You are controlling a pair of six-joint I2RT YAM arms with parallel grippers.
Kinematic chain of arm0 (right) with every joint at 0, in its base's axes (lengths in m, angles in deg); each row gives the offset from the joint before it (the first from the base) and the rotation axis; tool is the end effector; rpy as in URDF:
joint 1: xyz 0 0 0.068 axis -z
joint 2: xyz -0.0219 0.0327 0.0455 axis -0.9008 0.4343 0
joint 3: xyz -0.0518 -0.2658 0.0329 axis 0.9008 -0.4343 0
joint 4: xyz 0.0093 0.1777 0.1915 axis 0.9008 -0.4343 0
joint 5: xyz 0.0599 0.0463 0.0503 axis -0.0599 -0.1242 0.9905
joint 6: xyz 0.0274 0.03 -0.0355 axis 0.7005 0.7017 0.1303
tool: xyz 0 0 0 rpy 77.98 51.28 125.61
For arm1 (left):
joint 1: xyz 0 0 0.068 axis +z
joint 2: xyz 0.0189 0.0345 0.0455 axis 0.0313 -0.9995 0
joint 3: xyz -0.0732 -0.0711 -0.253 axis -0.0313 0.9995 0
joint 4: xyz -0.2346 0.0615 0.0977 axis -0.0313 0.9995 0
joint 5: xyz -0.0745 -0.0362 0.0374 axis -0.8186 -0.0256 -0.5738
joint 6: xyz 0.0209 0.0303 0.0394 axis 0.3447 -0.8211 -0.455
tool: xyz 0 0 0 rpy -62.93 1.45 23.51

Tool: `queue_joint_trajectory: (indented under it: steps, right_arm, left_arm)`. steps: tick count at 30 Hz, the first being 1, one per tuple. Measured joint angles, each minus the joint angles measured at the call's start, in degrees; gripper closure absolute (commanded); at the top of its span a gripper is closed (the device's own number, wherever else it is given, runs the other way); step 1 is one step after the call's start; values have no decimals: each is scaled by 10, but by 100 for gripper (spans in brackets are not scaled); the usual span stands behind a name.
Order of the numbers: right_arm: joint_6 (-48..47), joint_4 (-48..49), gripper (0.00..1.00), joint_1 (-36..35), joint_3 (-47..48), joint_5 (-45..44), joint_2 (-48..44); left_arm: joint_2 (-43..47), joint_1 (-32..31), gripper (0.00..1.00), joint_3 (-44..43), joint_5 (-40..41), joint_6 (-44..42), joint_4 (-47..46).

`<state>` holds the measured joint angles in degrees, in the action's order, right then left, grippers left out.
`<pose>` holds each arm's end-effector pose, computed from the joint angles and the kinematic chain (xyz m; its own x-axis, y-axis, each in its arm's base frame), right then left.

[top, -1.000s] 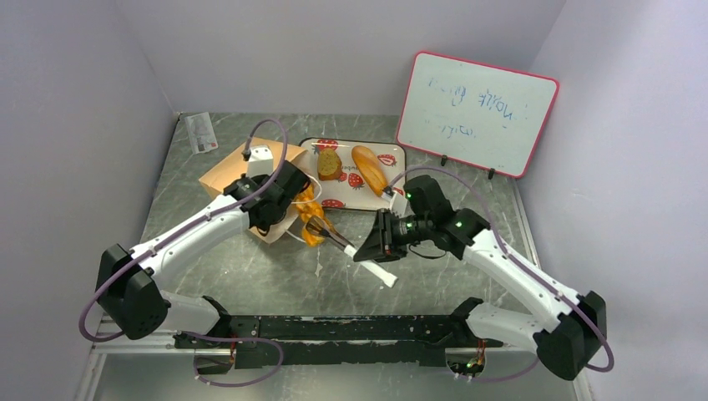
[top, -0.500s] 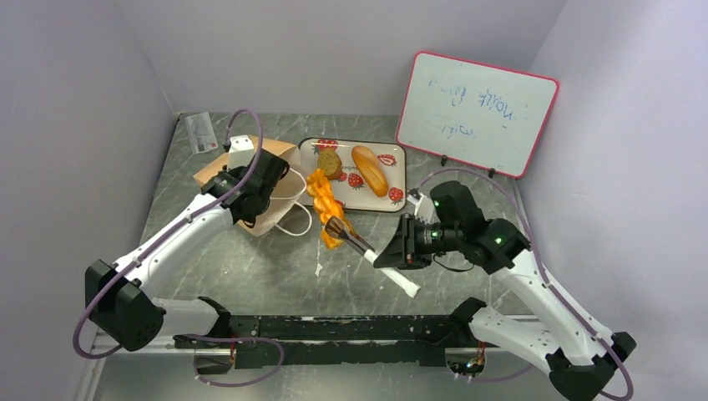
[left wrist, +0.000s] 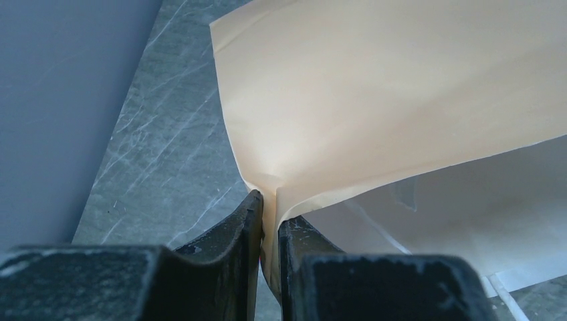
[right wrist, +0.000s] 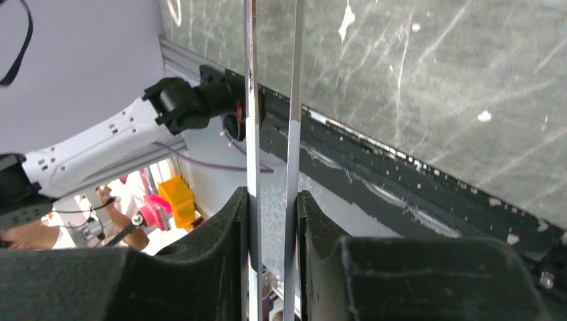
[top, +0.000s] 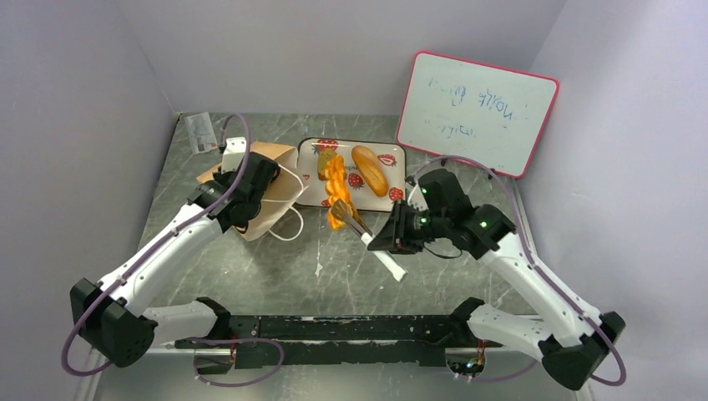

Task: Take the fake bread out of the paper bag
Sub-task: Place the fake bread in the container.

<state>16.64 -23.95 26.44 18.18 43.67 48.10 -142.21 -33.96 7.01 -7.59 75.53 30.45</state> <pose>0.1340 0.1229 0.3380 -0.9692 0.1562 -0.1903 -0.0343 0.6797 0.7327 0.2096 -0.1001 0.3152 -0.5650 -0.0786 -0.8213 -0.3973 0.8984 0.1873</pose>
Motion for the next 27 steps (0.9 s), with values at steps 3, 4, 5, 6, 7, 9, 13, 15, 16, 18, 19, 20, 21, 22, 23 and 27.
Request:
queue_joint_trajectory:
  steps: [3,4,5,6,7,9,13,15,16,18,19,20,21,22,23,27]
  right_arm:
    - [-6,40,100,0,0,-7,44]
    - [-8,57,100,0,0,-9,62]
    - [-11,77,100,0,0,-11,86]
    - [-14,96,100,1,1,-13,109]
    - [-16,110,100,2,1,-14,127]
    - [-17,154,100,3,3,-15,178]
    - [-17,223,100,4,10,-19,262]
    - [-17,262,100,4,17,-21,303]
    - [-17,272,100,4,19,-21,312]
    - [-17,299,100,4,30,-20,344]
    - [-17,313,100,4,35,-20,358]
    - [-16,325,100,4,40,-20,370]
    - [-16,338,100,4,43,-20,382]
    - [-16,348,100,4,46,-21,391]
    - [-16,356,100,4,47,-21,398]
    - [-9,377,86,4,47,-22,415]
  left_arm:
    - [16,0,93,1,-9,-7,0]
    - [21,0,93,2,-11,-9,0]
    - [26,0,93,2,-14,-10,0]
    - [30,0,93,2,-16,-12,0]
    - [32,0,93,2,-18,-12,0]
    - [37,0,93,2,-23,-14,2]
    - [42,0,93,2,-29,-17,3]
    - [45,0,93,2,-31,-19,3]
    - [48,0,93,2,-32,-19,3]
    - [53,0,93,4,-34,-19,3]
    - [56,0,93,6,-35,-19,4]
    - [59,0,93,8,-35,-19,4]
    - [60,0,93,10,-35,-19,5]
    - [61,0,93,10,-36,-19,5]
    - [62,0,93,11,-36,-19,5]
    - [63,0,93,12,-39,-19,5]
